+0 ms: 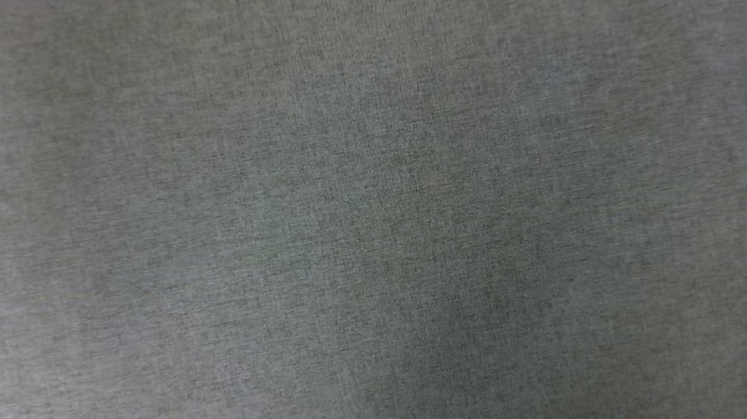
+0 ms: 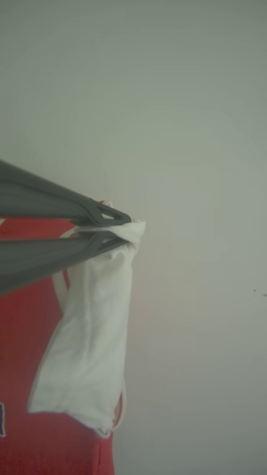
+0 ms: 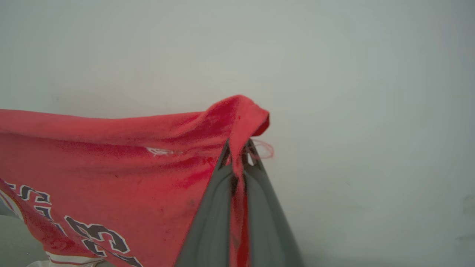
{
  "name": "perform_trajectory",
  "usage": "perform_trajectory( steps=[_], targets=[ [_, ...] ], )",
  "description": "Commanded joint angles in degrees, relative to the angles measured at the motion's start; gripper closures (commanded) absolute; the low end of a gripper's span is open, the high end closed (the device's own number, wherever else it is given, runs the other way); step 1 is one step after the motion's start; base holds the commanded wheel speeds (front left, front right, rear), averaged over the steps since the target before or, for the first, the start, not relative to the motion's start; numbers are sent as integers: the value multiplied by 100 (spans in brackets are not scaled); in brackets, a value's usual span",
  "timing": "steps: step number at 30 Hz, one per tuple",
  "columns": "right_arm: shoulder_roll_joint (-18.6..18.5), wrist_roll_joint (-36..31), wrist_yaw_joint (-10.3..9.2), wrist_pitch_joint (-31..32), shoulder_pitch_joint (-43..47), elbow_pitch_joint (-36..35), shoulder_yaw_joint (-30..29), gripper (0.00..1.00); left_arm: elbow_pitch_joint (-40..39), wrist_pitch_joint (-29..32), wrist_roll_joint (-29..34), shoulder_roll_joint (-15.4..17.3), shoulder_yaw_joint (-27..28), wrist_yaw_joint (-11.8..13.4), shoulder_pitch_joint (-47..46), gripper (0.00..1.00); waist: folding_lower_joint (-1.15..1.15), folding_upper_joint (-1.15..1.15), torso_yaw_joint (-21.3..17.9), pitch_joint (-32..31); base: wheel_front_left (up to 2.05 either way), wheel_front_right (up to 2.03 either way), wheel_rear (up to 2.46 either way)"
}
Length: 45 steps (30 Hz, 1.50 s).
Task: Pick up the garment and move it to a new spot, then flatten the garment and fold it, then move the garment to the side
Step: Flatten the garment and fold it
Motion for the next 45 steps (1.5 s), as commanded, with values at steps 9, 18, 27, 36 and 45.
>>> perform_trajectory(
  steps=[9,18,27,36,45],
  targets=[
    [152,590,-5,-374,162,1239,906,100,1402,-474,-411,-301,141,-312,290,100,-2,0,72,122,0,0,0],
    [154,1363,-4,-661,1702,1446,1923,100,2227,-734,-660,-520,261,-652,1817,100,-2,0,108,-770,0,0,0],
    [-214,2114,-5,-1000,3873,800,2746,100,1298,-749,-676,-522,780,-645,4499,100,-2,0,118,-2047,0,0,0],
    [-717,2560,-8,-1320,5908,40,2962,100,-351,-731,-634,-601,1133,-253,7514,100,-2,0,134,-3081,0,0,0],
    [-1064,2438,-9,-1405,7484,-762,2507,100,-2326,2,-792,-550,1361,442,9681,100,-2,0,155,-3593,0,0,0]
  ],
)
